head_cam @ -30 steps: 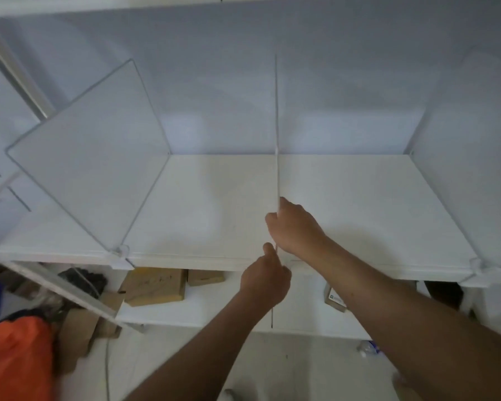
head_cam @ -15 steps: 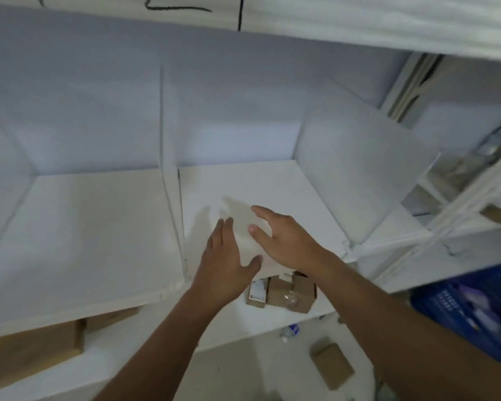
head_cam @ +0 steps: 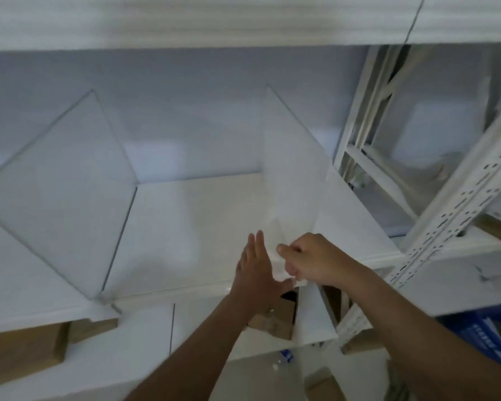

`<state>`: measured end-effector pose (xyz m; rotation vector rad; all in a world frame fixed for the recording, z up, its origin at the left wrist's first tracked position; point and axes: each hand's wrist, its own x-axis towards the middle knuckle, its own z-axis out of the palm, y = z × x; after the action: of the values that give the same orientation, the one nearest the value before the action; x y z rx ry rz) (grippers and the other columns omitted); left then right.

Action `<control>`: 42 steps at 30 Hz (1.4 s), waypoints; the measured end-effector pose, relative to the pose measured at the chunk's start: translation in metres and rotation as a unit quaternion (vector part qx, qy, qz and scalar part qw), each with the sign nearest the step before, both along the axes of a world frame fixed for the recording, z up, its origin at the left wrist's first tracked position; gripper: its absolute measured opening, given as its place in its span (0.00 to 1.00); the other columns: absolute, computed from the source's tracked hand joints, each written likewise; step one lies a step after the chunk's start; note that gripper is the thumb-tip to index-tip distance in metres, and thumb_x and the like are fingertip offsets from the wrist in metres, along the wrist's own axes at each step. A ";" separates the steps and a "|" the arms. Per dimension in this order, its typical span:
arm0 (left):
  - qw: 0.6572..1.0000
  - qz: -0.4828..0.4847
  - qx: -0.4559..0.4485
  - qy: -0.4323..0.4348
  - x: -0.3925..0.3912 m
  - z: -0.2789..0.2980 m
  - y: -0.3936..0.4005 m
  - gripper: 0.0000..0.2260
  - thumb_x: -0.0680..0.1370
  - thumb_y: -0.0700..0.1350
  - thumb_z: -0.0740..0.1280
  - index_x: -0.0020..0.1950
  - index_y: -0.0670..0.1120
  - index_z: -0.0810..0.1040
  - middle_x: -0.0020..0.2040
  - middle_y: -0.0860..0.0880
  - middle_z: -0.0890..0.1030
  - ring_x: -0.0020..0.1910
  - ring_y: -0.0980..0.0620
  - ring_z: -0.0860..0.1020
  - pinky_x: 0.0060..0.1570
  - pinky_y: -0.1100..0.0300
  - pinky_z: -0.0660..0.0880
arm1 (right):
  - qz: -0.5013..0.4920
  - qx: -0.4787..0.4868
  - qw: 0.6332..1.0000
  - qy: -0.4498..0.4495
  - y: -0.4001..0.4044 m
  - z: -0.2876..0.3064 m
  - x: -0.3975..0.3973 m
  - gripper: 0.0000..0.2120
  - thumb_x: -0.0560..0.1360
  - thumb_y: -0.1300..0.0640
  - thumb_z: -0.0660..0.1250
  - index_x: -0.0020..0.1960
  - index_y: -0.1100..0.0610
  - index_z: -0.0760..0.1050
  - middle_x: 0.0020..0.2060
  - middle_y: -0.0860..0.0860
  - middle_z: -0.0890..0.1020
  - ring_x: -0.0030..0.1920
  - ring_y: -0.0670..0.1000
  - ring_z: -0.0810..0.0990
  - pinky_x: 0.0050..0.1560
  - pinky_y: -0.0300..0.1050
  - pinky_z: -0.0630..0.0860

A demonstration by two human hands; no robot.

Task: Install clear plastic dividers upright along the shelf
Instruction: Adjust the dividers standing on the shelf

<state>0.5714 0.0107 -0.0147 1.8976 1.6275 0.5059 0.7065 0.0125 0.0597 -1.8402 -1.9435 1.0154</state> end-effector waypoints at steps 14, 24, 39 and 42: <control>0.994 0.086 0.002 0.069 0.074 0.002 0.025 0.12 0.78 0.48 0.56 0.35 0.47 0.67 0.31 0.52 0.69 0.32 0.52 0.70 0.33 0.59 0.69 | 0.048 0.095 0.991 -0.076 0.040 0.032 0.033 0.16 0.77 0.54 0.56 0.62 0.57 0.70 0.43 0.52 0.79 0.41 0.51 0.78 0.46 0.48 0.79; 0.992 0.104 0.055 0.041 0.083 -0.017 0.013 0.06 0.78 0.43 0.60 0.54 0.46 0.74 0.46 0.48 0.80 0.44 0.50 0.79 0.45 0.55 0.80 | 0.009 0.143 0.985 -0.100 0.012 0.011 0.025 0.21 0.80 0.54 0.55 0.73 0.57 0.60 0.51 0.55 0.82 0.49 0.56 0.81 0.49 0.47 0.75; 0.993 0.100 0.035 0.051 0.080 -0.019 0.031 0.09 0.78 0.46 0.56 0.51 0.45 0.74 0.47 0.47 0.78 0.45 0.48 0.78 0.47 0.49 0.80 | 0.020 0.132 0.988 -0.077 0.047 0.008 0.022 0.21 0.76 0.61 0.57 0.69 0.58 0.64 0.42 0.55 0.81 0.40 0.56 0.80 0.43 0.50 0.79; 0.992 0.111 0.037 0.040 0.081 -0.021 0.030 0.09 0.79 0.46 0.57 0.52 0.45 0.75 0.49 0.47 0.78 0.46 0.48 0.78 0.47 0.49 0.80 | 0.016 0.135 0.988 -0.068 0.046 0.005 0.024 0.19 0.76 0.62 0.57 0.67 0.59 0.66 0.39 0.54 0.79 0.39 0.55 0.79 0.43 0.50 0.79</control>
<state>0.6522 0.0404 -0.0357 1.8197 1.9102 0.5957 0.7302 0.0582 0.0651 -1.7709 -2.0753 0.6119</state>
